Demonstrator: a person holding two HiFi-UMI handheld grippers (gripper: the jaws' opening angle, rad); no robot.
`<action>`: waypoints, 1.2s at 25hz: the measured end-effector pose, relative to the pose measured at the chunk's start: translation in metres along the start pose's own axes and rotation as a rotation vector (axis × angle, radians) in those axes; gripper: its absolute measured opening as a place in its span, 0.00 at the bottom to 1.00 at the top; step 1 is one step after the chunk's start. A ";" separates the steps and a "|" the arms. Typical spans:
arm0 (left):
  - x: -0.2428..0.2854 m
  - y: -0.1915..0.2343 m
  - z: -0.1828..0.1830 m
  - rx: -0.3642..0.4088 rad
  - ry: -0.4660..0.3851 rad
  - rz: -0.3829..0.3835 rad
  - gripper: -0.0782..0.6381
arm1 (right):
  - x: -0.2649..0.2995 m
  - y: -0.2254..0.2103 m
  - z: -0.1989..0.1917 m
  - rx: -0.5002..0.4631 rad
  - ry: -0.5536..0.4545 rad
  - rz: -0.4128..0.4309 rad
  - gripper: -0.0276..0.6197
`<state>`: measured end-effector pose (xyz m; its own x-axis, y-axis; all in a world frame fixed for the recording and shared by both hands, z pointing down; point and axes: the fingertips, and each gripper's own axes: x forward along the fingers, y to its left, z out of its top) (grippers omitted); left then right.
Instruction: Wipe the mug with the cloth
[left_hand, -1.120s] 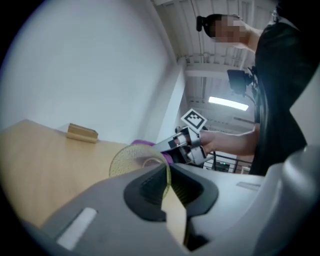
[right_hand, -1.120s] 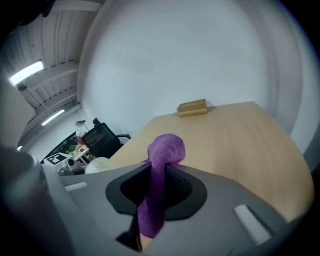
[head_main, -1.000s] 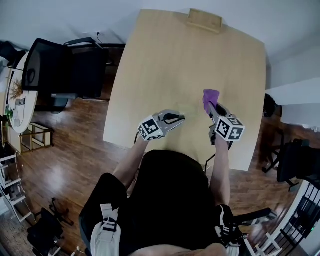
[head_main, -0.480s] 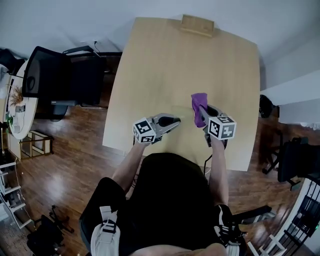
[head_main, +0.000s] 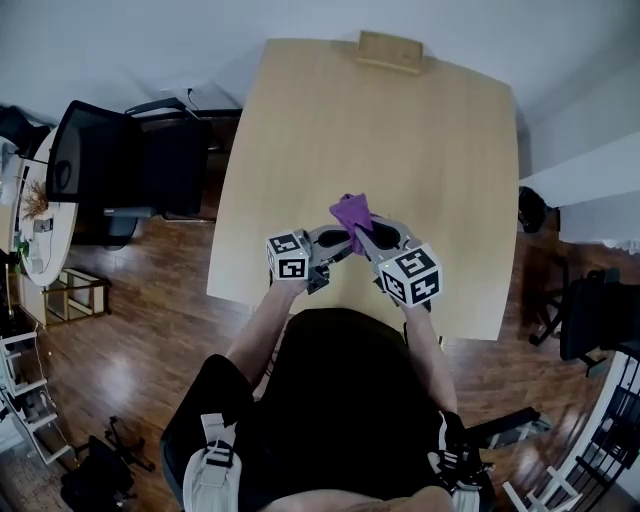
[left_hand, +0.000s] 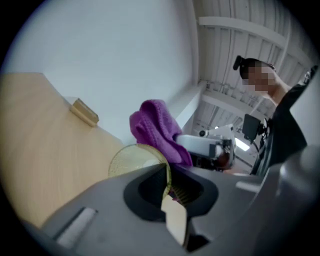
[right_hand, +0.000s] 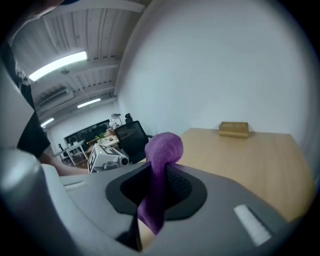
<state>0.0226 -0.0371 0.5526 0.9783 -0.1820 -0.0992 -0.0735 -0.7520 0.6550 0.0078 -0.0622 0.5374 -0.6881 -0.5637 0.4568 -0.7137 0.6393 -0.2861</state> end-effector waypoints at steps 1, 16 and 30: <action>-0.003 -0.001 0.002 -0.006 -0.013 -0.006 0.16 | -0.003 -0.008 0.001 0.024 -0.014 -0.009 0.14; -0.002 0.025 -0.003 -0.134 0.012 0.073 0.17 | -0.010 0.007 0.019 -0.025 -0.033 0.039 0.14; -0.027 0.043 -0.019 -0.354 -0.100 0.051 0.16 | -0.064 -0.136 -0.093 0.176 0.166 -0.360 0.14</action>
<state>-0.0032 -0.0524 0.5982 0.9500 -0.2878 -0.1208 -0.0332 -0.4781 0.8777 0.1609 -0.0642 0.6257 -0.3715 -0.6336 0.6787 -0.9256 0.3103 -0.2169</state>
